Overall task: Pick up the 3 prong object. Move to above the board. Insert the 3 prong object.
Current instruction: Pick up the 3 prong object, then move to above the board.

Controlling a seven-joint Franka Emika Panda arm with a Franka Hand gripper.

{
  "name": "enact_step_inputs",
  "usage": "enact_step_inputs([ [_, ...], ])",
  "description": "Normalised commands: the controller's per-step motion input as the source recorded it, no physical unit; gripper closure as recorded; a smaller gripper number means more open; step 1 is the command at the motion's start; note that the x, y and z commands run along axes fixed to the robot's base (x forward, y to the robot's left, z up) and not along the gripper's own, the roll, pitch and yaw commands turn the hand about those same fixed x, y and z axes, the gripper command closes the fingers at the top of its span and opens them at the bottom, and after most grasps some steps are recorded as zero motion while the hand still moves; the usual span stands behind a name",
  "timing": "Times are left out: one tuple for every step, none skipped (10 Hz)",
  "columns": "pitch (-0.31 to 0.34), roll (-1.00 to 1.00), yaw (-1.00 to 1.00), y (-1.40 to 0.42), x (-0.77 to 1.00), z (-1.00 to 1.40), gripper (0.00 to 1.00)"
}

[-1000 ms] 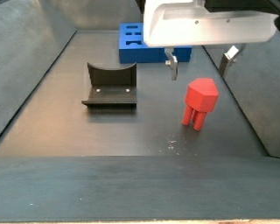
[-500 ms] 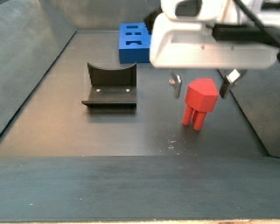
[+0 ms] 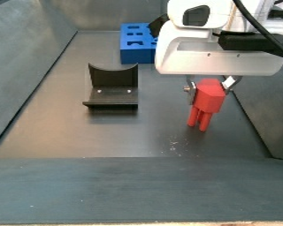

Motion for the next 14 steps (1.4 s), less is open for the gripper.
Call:
enact_step_inputs([
  [0.000,0.00,0.00,0.00,0.00,0.00,1.00],
  [0.000,0.00,0.00,0.00,0.00,0.00,1.00],
  [0.000,0.00,0.00,0.00,0.00,0.00,1.00],
  [0.000,0.00,0.00,0.00,0.00,0.00,1.00],
  [0.000,0.00,0.00,0.00,0.00,0.00,1.00],
  [0.000,0.00,0.00,0.00,0.00,0.00,1.00],
  [0.000,0.00,0.00,0.00,0.00,0.00,1.00],
  [0.000,0.00,0.00,0.00,0.00,0.00,1.00],
  [0.059,0.31,0.04,-0.13,0.21,1.00,1.00],
  [0.074,0.31,-0.01,-0.13,0.21,1.00,1.00],
  [0.129,0.29,-0.01,-0.13,0.20,1.00,1.00],
  [0.173,0.28,0.01,-0.12,0.19,1.00,1.00],
  [0.189,0.25,0.03,-0.12,0.18,1.00,1.00],
  [0.172,0.20,0.04,-0.11,0.18,1.00,1.00],
])
